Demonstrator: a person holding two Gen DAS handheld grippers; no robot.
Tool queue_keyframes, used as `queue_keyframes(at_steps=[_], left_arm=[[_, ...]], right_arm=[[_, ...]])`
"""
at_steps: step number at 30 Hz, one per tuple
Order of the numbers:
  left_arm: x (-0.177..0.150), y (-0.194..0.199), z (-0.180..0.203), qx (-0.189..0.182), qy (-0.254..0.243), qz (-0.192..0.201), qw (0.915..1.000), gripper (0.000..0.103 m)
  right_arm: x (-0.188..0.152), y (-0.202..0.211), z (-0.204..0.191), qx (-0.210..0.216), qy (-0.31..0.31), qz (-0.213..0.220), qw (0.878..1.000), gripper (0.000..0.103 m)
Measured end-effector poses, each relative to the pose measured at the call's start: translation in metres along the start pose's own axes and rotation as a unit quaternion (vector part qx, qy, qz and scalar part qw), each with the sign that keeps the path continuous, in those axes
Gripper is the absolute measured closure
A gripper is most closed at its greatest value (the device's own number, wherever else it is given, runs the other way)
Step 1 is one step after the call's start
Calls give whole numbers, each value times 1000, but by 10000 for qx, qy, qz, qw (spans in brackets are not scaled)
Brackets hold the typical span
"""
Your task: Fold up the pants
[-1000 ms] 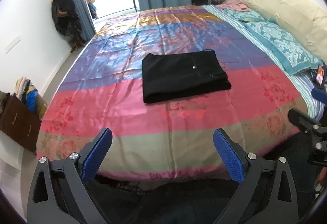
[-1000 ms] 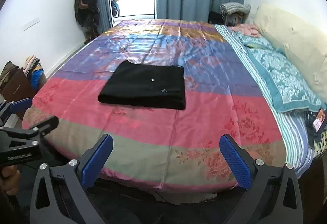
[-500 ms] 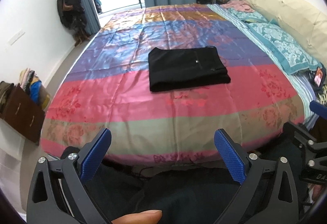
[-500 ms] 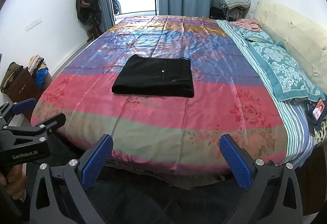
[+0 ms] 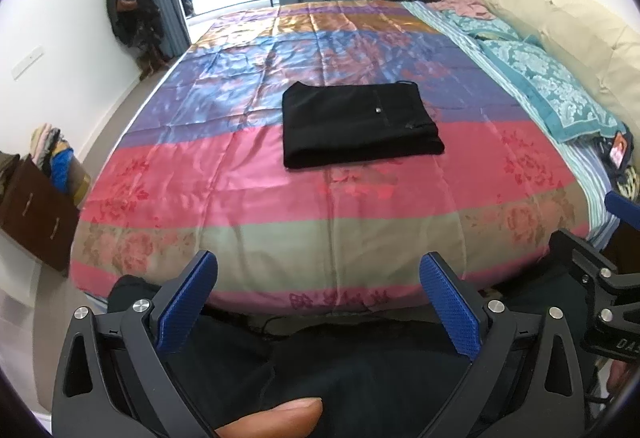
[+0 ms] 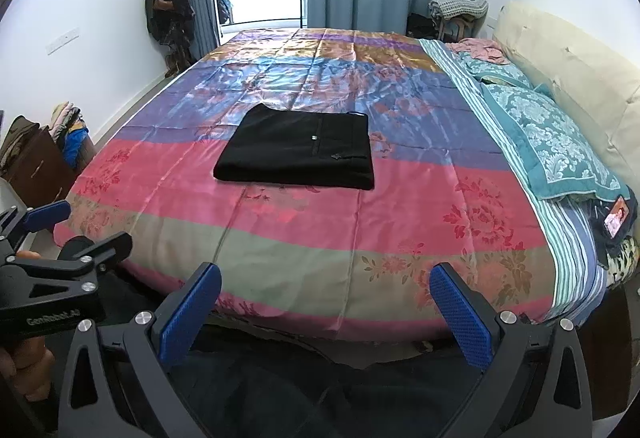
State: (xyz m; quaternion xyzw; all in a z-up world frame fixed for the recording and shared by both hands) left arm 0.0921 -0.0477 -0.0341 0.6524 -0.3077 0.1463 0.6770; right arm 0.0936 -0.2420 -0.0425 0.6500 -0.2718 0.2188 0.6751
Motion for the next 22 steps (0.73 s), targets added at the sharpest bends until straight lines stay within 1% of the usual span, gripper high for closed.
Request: queue_keyframes(at_steps=[3,10,17,19,22], left_arm=[[1,1,-2,85,30,28,10000,2],[2,-4,-3,83,73,-29,9999,2],[1,-8,-3,-66,95,-73,9999,2],[1,-7,-3,-73,106,-29,9999,1],[2,-3,-1,31,59,62,10000,1]], right_arm=[[0,-1,3,-12,-40,-17,10000,0],[-2,-6,3,15,3,-100,9999,0],[-4,-11,2,59,5,-162,9999,0],[-5,-12,3,57,-10,-166,9998,0],[-4,-10,5,37,-35,-121,9999,0]])
Point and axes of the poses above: each gripper's, at about its wrist camera, not at the fingertips, and y roughly against the way its jaws point, z to its right, x to its top, the point moved 1 cm from there along -y, roughly the way its jaws point, and after that the axes turned 2 degrees about -x, right-handed, at the moved point
